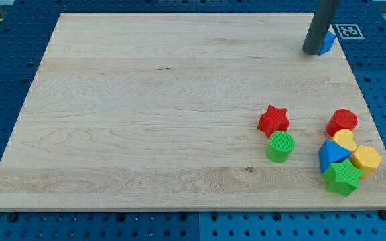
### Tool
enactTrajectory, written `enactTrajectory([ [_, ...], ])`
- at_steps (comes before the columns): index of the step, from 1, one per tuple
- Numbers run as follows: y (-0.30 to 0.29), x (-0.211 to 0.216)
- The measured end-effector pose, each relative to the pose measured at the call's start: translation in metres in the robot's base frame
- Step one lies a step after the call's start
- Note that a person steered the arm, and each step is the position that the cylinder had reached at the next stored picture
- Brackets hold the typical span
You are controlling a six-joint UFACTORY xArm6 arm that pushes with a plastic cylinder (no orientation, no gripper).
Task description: Slide the blue cube towards left
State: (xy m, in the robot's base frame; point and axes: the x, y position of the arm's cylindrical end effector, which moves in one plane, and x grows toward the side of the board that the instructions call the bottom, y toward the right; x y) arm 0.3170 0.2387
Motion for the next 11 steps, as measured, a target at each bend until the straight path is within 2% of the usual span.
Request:
enactTrajectory([
  [1, 0.042, 0.017],
  [2, 0.072, 0.01],
  [4, 0.069, -0.048],
  [6, 0.106, -0.048],
  [7, 0.106, -0.033],
  [8, 0.096, 0.0],
  [9, 0.089, 0.004],
  [10, 0.074, -0.011],
  [11, 0.039, -0.02],
])
